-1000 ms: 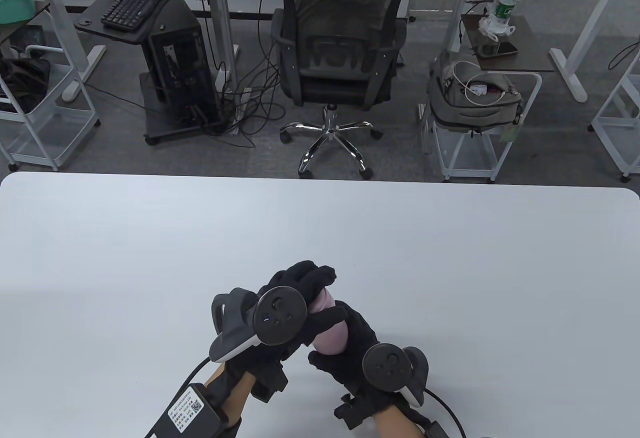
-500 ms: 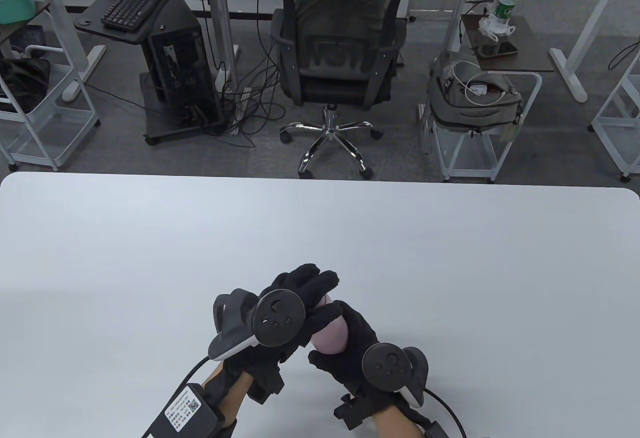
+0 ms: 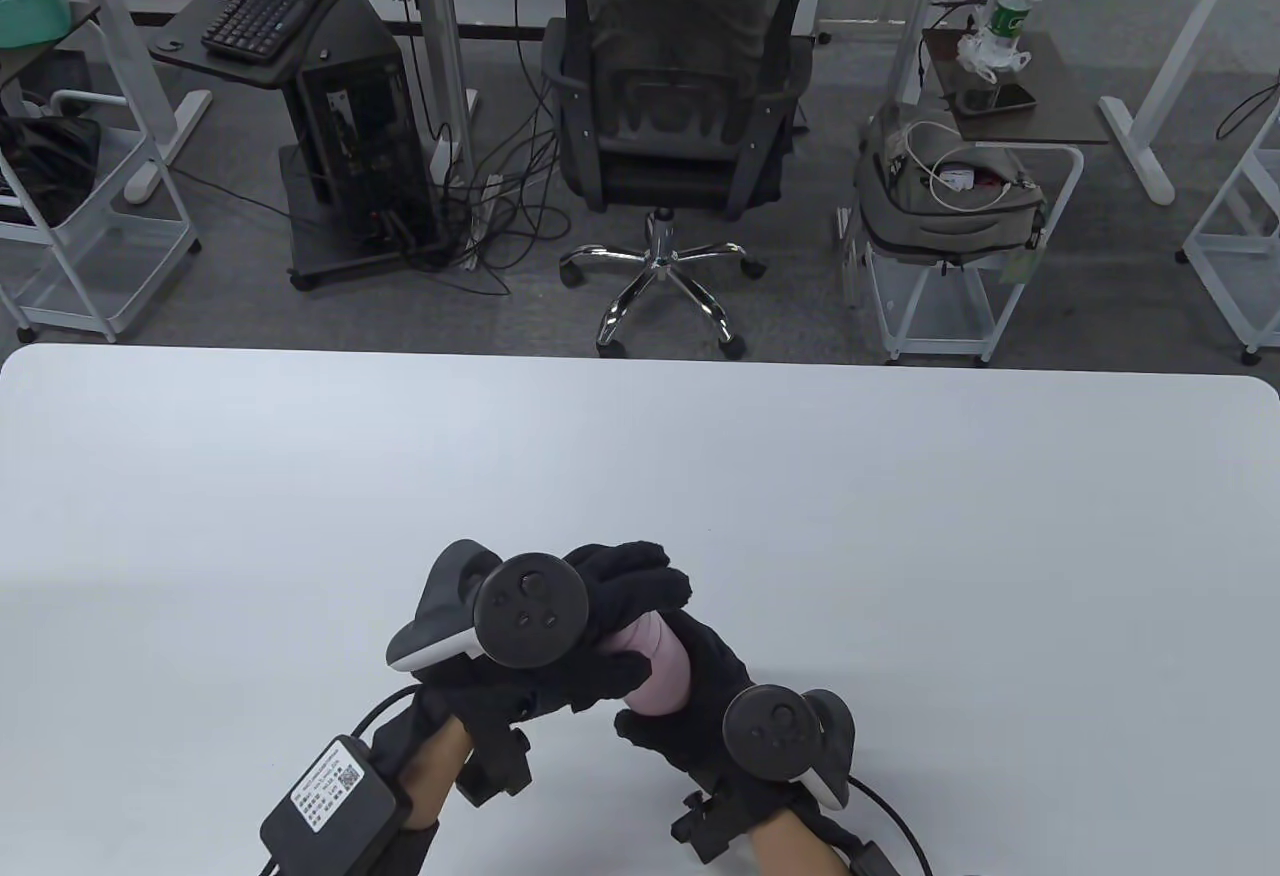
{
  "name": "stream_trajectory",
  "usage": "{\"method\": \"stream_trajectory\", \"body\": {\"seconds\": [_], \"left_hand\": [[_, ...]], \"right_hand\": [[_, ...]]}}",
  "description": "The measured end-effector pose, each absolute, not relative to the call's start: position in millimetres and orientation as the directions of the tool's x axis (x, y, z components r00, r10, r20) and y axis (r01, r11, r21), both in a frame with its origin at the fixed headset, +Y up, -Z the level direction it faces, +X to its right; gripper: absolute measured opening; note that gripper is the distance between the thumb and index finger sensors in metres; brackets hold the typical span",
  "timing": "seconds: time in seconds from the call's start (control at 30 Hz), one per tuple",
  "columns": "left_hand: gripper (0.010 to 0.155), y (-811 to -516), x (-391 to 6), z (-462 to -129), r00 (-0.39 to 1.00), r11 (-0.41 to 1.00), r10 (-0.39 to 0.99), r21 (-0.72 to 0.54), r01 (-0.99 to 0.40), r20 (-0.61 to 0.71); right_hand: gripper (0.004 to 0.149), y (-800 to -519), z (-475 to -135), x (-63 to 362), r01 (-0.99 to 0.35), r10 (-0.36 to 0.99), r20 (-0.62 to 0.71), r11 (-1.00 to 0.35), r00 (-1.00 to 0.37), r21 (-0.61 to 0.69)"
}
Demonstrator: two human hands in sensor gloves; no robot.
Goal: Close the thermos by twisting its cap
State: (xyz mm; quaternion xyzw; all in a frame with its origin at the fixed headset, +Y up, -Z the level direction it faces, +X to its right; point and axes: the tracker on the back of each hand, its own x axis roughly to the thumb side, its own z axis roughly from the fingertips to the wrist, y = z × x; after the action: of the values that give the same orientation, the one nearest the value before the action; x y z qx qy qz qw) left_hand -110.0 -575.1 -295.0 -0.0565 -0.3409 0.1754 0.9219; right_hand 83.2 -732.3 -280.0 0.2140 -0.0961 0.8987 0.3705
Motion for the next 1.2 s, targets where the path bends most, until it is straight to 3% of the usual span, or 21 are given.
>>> {"method": "stream_trajectory", "body": {"seconds": [0.13,0.23,0.33,0.4,0.63,1.2], "left_hand": [[0.080,-574.0,-114.8,-296.2,0.692,0.922,0.386,-0.271,-0.276,0.610],[0.099,-568.9,-122.0,-291.3,0.808,0.965,0.264,-0.146,-0.220,0.527],[0.101,-566.7,-125.0,-284.5,0.929,0.990,0.113,-0.118,-0.076,0.353],[0.099,-568.3,-122.2,-283.9,0.929,0.996,0.077,-0.063,-0.058,0.363],[0.083,-573.8,-118.2,-287.2,0.915,0.992,0.127,-0.056,-0.115,0.382],[0.077,-576.6,-130.2,-287.4,0.750,0.946,0.324,-0.179,-0.271,0.577]], "right_hand": [[0.117,-732.3,-279.9,81.7,-0.704,0.624,0.457,-0.710,-0.634,-0.007],[0.117,-731.9,-280.1,82.8,-0.717,0.639,0.446,-0.697,-0.627,-0.009],[0.117,-731.9,-280.9,84.7,-0.725,0.650,0.435,-0.689,-0.623,-0.009],[0.117,-732.7,-281.5,84.7,-0.720,0.649,0.431,-0.694,-0.628,-0.005],[0.118,-734.3,-281.6,82.9,-0.686,0.617,0.442,-0.728,-0.651,0.006],[0.117,-733.4,-282.0,82.5,-0.710,0.642,0.456,-0.703,-0.616,0.029]]}}
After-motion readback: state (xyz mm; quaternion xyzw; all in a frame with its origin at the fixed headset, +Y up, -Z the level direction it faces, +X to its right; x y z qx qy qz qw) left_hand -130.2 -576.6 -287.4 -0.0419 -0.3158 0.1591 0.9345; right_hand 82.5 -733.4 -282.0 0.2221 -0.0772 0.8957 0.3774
